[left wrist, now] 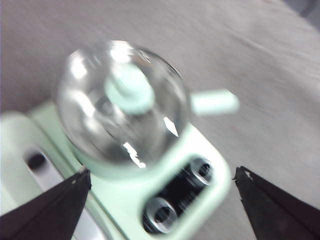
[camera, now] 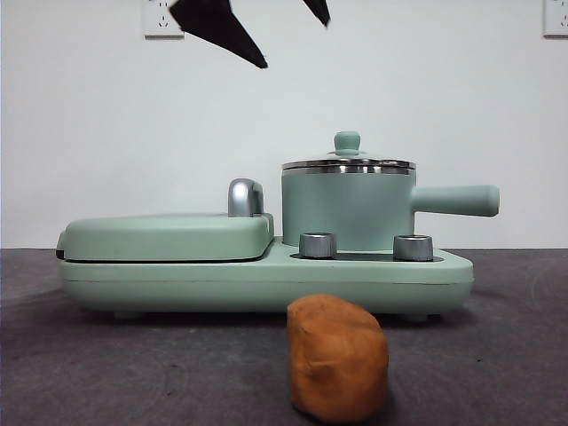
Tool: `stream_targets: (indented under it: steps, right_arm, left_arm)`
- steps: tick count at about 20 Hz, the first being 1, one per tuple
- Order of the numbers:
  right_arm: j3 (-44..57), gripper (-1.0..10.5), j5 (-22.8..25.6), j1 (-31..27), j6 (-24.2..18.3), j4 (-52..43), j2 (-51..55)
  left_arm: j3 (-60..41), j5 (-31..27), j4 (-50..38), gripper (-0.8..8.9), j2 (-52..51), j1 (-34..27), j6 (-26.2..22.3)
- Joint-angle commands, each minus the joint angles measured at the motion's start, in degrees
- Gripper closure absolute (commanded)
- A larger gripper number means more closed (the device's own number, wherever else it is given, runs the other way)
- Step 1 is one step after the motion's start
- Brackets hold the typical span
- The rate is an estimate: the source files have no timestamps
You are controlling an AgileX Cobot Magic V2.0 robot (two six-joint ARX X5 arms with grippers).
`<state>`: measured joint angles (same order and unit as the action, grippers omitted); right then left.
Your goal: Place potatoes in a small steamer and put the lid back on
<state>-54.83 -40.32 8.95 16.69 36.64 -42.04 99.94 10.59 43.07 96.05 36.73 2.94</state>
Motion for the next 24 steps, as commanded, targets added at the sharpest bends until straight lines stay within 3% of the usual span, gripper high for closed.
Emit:
stream_targets:
  steps: [1,6,14,24]
  right_arm:
    - [-0.9,4.0,0.3,0.2,-0.7,-0.4,-0.4]
    - [-0.9,4.0,1.6,0.2,-0.7,-0.4,-0.6]
    - [-0.9,4.0,1.6,0.2,-0.7,-0.4,-0.6]
    - [-0.9,4.0,2.5,0.2,-0.6,-0.3,-0.6]
  left_arm:
    - [4.7,-3.4,-3.2,3.43,4.7,1.2,-3.0]
    - [5.3,-4.9,-16.0,3.49,12.1,1.3,-1.9]
    - [5.3,-5.4,-22.6,3.55,19.0,2.0,-2.1]
    - [5.3,-6.4,-23.0,3.86,21.1,2.8,-2.1]
